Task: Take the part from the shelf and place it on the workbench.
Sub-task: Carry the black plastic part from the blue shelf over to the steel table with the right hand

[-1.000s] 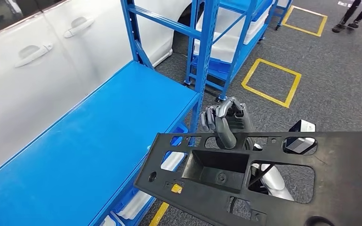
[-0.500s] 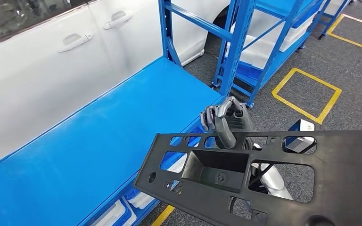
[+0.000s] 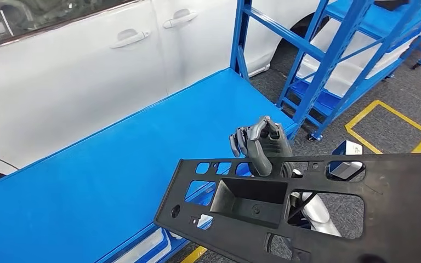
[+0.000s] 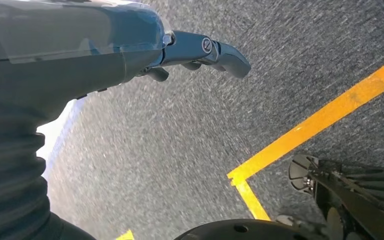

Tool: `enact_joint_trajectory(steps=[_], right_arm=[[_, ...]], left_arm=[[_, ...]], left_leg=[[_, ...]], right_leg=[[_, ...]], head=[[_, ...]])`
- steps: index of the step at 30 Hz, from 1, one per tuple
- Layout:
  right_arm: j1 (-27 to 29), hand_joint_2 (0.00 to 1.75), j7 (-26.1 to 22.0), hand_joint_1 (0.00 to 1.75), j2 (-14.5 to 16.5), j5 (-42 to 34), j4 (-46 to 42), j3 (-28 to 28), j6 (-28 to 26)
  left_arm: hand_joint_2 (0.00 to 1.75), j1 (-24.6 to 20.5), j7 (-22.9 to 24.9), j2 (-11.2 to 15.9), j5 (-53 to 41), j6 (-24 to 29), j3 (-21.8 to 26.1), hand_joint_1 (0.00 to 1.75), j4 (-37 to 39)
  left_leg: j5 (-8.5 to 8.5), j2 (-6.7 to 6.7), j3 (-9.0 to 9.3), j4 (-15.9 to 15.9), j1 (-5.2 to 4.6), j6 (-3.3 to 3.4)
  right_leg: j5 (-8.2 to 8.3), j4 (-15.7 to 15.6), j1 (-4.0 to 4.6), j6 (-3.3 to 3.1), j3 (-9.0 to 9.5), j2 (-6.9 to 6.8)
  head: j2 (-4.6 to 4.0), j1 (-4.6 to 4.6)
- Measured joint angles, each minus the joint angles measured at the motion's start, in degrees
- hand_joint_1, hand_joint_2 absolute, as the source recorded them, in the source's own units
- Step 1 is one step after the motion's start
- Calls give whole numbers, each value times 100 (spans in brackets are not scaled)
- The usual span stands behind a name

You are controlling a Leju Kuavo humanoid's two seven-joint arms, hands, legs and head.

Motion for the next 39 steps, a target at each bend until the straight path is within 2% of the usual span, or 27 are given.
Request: enact_joint_trajectory(steps=[2,3,5,7,9,10,11,12,13,14,15,17,18,20,21,23,24,25,26,27,28,29,31,33,35,37,39], right_arm=[[21,175,-3,175,0,1,-42,4,-7],[37,175,-7,175,0,2,-56,6,-8],[55,175,-14,175,5,7,-69,12,-4],[42,175,0,175,26,7,-74,19,3],[12,175,51,175,42,2,-80,24,2],[-5,175,86,175,44,-2,-81,25,-2],[-26,175,118,175,46,-7,-80,28,-7],[-52,175,146,175,50,-13,-79,35,-13],[-78,175,164,175,57,-20,-79,44,-17],[-104,175,176,175,64,-28,-79,54,-22],[-130,175,186,175,72,-38,-79,64,-27],[-162,175,180,175,78,-73,-79,77,-27],[-177,175,167,175,78,-97,-72,88,-26],[-215,175,137,175,78,-143,-50,117,-22],[-241,175,126,175,79,-162,-34,136,-17],[-286,175,107,175,79,-190,-7,161,-4],[-300,175,100,175,78,-198,12,171,0],[-305,175,94,175,78,-202,31,179,1],[-304,175,92,175,77,-202,53,188,1],[-303,175,92,175,77,-202,74,196,0],[-304,175,92,175,77,-202,92,206,0],[-305,175,91,175,77,-202,103,214,0],[-305,175,87,175,77,-202,111,224,-2],[-292,175,84,175,78,-202,111,226,-7],[-277,175,84,175,83,-202,111,230,-10],[-270,175,85,175,105,-199,112,238,-13],[-263,175,88,175,130,-197,115,243,-22]], left_arm=[[175,-19,18,-11,-13,6,0,0,0],[175,-25,24,-14,-16,10,0,0,0],[175,-33,27,-13,-11,21,0,0,1],[175,-23,18,-9,-1,27,0,0,1],[175,-12,4,-6,12,28,0,0,1],[175,-16,-2,-5,18,29,0,0,1],[175,-20,-5,-4,24,30,0,0,1],[175,-22,-2,-4,30,30,0,0,0],[175,-16,7,-4,34,30,0,0,0],[175,-1,22,-3,37,30,0,0,0],[175,24,42,-4,39,29,0,0,0],[175,73,71,-5,51,32,0,0,0],[175,86,75,-5,60,35,0,0,0],[175,82,68,-8,85,45,0,0,0],[175,79,62,-10,96,53,0,0,0],[175,66,45,-14,110,73,0,0,0],[175,61,35,-14,115,84,0,0,0],[175,57,21,-14,119,94,0,0,0],[175,52,7,-14,124,103,0,0,0],[175,46,-4,-14,128,110,0,0,0],[175,38,-15,-14,131,115,0,0,0],[175,29,-20,-15,135,118,0,0,0],[175,12,-36,-20,142,117,0,0,0],[175,5,-61,-26,146,110,0,0,0],[175,1,-72,-23,155,98,0,0,1],[175,5,-47,-16,166,76,0,0,1],[175,10,-15,-7,174,51,0,0,1]], left_leg=[[26,-141,-24,8,2,-52],[42,-202,-41,5,9,-86],[70,-284,-69,-10,20,-152],[-65,-72,-180,187,-2,-210],[-426,239,-480,814,-9,-261],[-602,305,-656,1194,2,-283],[-694,334,-779,1468,8,-300],[-687,356,-809,1558,12,-312],[-585,383,-728,1432,15,-318],[-420,441,-540,1108,16,-317],[-266,574,-304,697,12,-309],[-99,774,25,118,-4,-231],[-92,808,73,21,-14,-181],[-80,684,55,7,-15,-90],[-68,627,48,-6,-9,-58],[-37,529,40,-32,16,2],[-29,478,31,-32,18,21],[-24,421,21,-29,15,35],[-21,354,11,-24,11,42],[-19,279,3,-17,6,44],[-16,202,0,-9,2,43],[-14,124,2,-2,0,38],[-2,-10,-3,11,-2,17],[25,-119,-33,16,6,-34],[61,-215,-57,-8,9,-113],[-1,-77,-106,55,-12,-178],[-324,213,-334,557,-16,-229]], right_leg=[[188,-527,6,-48,231,214],[197,-609,12,-64,259,250],[237,-643,8,-103,265,120],[284,-714,-22,-170,291,-32],[304,-752,-26,-212,307,-193],[303,-749,-22,-220,304,-271],[301,-745,-19,-219,302,-348],[297,-742,-18,-215,301,-426],[291,-738,-19,-208,303,-498],[281,-732,-19,-195,309,-563],[267,-722,-9,-175,317,-616],[224,-691,28,-122,327,-698],[206,-679,49,-93,331,-739],[180,-670,57,-37,339,-829],[136,-628,45,0,334,-782],[-111,-276,13,59,192,-529],[-307,74,-1,80,35,-370],[-489,464,-6,87,-154,-291],[-600,788,-8,87,-317,-258],[-606,948,-7,80,-404,-244],[-497,882,-6,64,-384,-227],[-302,606,-5,38,-260,-180],[76,-163,-2,-34,82,53],[210,-580,9,-76,246,216],[228,-639,8,-102,254,165],[281,-705,-21,-157,279,77],[317,-746,-32,-201,295,-22]], head=[[0,0],[0,0],[0,0],[0,-3],[0,-5],[0,-5],[0,-5],[0,-6],[0,-6],[0,-6],[0,-7],[0,-4],[0,-3],[0,0],[0,0],[0,0],[0,0],[0,0],[0,0],[0,0],[0,0],[0,0],[0,0],[0,0],[0,0],[0,-2],[0,-5]])
